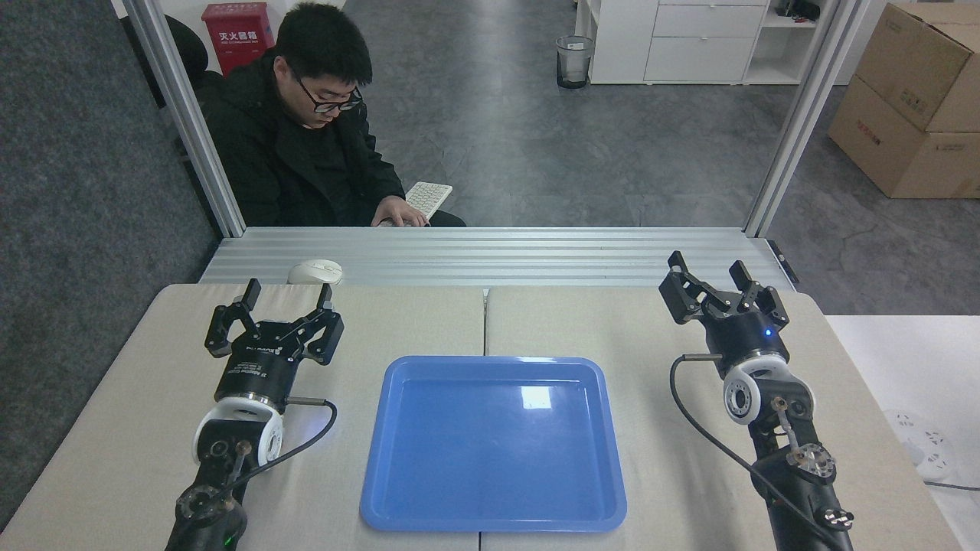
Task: Pick up switch part and place in tray
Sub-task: 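Lower the left gripper toward the small switch part and close on it, then lift the switch part with the left gripper, then carry the switch part over the blue tray and open the left gripper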
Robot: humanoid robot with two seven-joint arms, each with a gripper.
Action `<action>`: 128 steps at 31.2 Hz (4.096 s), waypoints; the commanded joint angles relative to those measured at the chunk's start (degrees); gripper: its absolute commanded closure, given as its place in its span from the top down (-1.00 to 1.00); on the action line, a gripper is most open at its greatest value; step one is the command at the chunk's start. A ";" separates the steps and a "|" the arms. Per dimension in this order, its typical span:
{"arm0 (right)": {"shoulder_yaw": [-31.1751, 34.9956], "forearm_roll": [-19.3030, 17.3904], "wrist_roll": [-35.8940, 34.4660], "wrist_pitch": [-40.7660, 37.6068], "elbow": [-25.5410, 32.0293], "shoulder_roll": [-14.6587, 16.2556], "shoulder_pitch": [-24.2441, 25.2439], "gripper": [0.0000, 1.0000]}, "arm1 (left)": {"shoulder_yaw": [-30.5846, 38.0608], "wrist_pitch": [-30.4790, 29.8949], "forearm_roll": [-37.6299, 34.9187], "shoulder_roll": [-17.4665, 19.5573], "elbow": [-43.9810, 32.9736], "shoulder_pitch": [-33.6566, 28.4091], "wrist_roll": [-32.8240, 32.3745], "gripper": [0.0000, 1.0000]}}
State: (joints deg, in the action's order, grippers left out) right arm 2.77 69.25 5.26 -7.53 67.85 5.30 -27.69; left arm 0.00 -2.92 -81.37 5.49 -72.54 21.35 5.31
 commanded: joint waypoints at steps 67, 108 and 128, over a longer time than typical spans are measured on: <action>-0.04 0.01 0.01 -0.03 0.00 0.14 -0.09 1.00 | 0.88 0.90 -6.43 3.12 9.28 -11.86 6.03 -1.00; 0.05 0.01 0.01 -0.03 0.00 -0.03 -0.09 1.00 | -19.07 -7.11 -13.20 -5.40 8.12 -4.56 -1.62 0.94; 0.05 0.01 0.01 -0.12 0.00 -0.03 -0.09 1.00 | -0.18 -2.97 9.39 0.12 9.26 -0.08 -0.22 0.99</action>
State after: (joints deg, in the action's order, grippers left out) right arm 2.80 69.26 5.25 -7.61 67.85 5.28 -27.78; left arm -9.83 -6.01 -77.92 1.52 -66.58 19.33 4.34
